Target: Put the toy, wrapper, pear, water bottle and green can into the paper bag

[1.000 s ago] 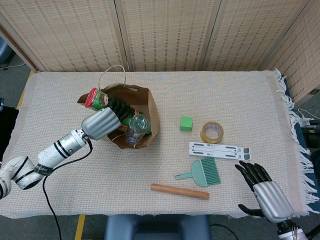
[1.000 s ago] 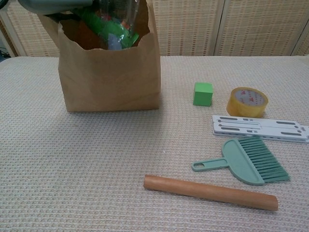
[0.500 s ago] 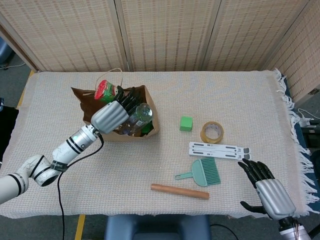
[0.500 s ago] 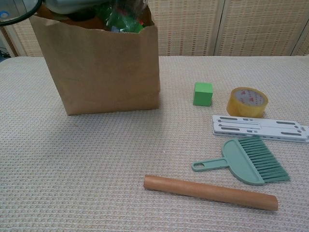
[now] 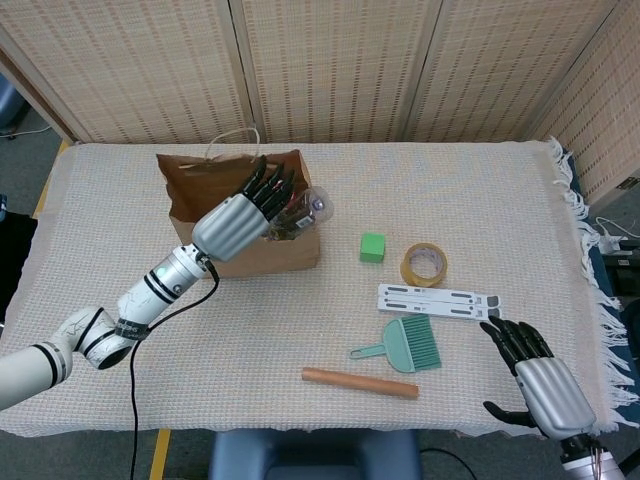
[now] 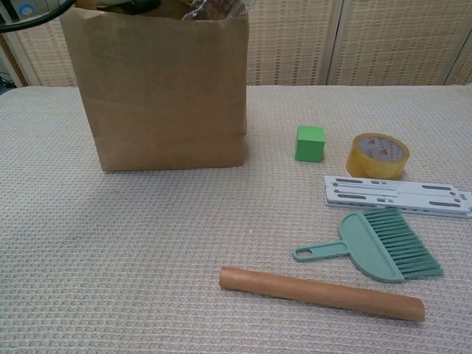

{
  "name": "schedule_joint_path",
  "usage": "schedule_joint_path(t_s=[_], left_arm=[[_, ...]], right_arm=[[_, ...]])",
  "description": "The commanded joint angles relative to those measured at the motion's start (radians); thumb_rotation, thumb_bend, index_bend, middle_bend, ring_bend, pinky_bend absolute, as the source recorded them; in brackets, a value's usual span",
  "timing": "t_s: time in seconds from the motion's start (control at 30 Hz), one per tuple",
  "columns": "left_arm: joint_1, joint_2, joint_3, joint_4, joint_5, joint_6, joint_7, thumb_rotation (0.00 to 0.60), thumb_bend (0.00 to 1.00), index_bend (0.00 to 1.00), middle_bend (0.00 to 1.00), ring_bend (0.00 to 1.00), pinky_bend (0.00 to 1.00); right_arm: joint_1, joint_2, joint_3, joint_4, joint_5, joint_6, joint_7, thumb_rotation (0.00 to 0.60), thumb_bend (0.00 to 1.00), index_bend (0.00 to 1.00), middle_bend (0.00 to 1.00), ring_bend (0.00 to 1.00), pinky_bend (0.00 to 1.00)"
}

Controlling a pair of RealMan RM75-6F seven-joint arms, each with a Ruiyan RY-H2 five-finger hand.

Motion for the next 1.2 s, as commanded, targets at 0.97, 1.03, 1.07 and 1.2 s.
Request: schedule_joint_path(t_s=[0.97,1.03,1.07,1.2], left_arm=[[0.195,0.074,-0.118,-0.325,-0.278,0.306,-0.06,0.6,0.46,0.0,0.0,0.0,0.12],[0.253,0.106,-0.121,-0.416,-0.332,0.351,-0.086,0.6,0.46,0.0,0.0,0.0,0.12],[0.28,0.122,-0.117,-0.455,-0.347,0.373,-0.098,0.6,0.46,0.0,0.0,0.0,0.12],[0.407,0.185,-0.065,-0.573,-0.338,0.466,-0.197,0.6,0.46,0.0,0.0,0.0,0.11]], right_arm=[[-0.017,0.016,-0.009,0.006,-0.026,0.025,0.029,0.6,0.06,0.0,0.0,0.0,0.0],[-0.018,0.015,-0.011,0.006,-0.032,0.027,0.028,0.6,0.06,0.0,0.0,0.0,0.0],[-0.02,0.015,-0.012,0.006,-0.035,0.029,0.027,0.6,0.06,0.0,0.0,0.0,0.0],[-0.024,0.008,-0.015,0.011,-0.043,0.033,0.025,0.6,0.06,0.0,0.0,0.0,0.0]])
